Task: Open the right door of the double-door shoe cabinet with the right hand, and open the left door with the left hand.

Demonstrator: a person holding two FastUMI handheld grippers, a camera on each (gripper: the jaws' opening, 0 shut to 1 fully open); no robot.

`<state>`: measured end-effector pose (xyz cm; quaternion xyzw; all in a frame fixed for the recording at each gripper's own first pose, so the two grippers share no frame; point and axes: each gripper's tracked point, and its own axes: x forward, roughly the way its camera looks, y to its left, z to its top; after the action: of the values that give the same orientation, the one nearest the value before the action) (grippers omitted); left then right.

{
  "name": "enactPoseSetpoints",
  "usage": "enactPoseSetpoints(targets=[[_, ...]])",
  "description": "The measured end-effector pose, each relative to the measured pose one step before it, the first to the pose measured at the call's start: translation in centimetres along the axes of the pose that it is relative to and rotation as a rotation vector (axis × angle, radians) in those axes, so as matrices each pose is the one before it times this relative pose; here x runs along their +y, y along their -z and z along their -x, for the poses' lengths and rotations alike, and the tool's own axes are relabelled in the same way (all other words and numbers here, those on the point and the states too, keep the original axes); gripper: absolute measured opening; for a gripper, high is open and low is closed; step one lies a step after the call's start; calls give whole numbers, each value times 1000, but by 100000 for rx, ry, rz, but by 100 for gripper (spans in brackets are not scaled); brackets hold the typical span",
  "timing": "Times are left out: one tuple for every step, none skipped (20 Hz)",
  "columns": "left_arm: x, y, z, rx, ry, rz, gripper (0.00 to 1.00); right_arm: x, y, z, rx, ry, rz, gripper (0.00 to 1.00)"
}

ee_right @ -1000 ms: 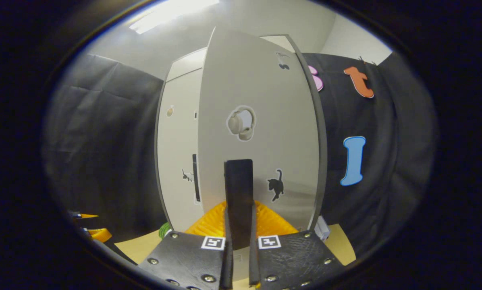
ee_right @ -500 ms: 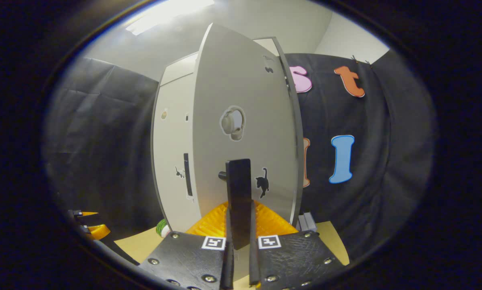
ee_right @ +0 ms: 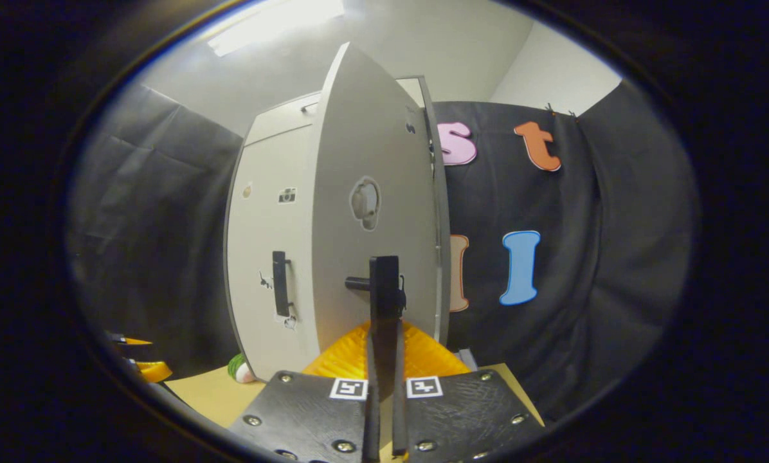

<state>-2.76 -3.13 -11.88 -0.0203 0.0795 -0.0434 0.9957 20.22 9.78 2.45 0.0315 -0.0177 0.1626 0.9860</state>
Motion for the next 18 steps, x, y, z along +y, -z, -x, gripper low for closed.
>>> enactPoseSetpoints(targets=[[-53,-17,-120,201,-102,-103,96,-336,-96,191,-560,509,-154,7],[-61,10,-140,-78,-67,0,96,-371,-32,-60,-893,287,542,7],[-3,-124,-236,-296,-201,246,96,-610,-155,49,-538,916,-97,7],[-20,-5,-366,50,-372,114,96,-823,-1378,2308,-25,3309,-634,7],[-28,41,-261,206,-393,-21,96,-1531,310,-55,-473,3981,-368,1],[-104,-11,-377,554,-161,-186,96,-1614,792,-1922,-214,4150,-849,1],[-182,46,-396,510,-196,-220,96,-1946,33,-239,-308,3904,-511,1],[-101,-87,-387,350,24,-345,96,61,76,20,339,-6159,-5152,1],[-20,-121,-370,297,32,-383,97,703,548,10,1147,-7310,-6264,1],[-164,-136,-348,9,-336,-350,96,-53,46,-87,986,-3118,-3956,1],[-89,-78,2,54,-542,-562,96,-127,-314,23,451,-2183,-1181,1],[137,-177,-249,-574,-660,-129,96,9,38,-33,922,-1192,-205,1],[128,-312,-454,-537,-349,143,96,-163,-182,190,-557,915,540,1],[-229,-397,-1084,-322,-168,140,96,216,147,-47,621,-549,290,1],[-398,-475,-1012,-746,94,15,96,-26,118,-85,-180,-35,688,1],[-373,-524,-761,-975,-102,-261,96,-458,-40,154,-635,2615,1636,1],[-158,-638,-974,-1232,-374,-252,96,-402,-246,150,-1926,3209,726,2],[-155,-531,-1060,-1219,-305,-184,96,149,-223,323,-2405,1752,43,7]])
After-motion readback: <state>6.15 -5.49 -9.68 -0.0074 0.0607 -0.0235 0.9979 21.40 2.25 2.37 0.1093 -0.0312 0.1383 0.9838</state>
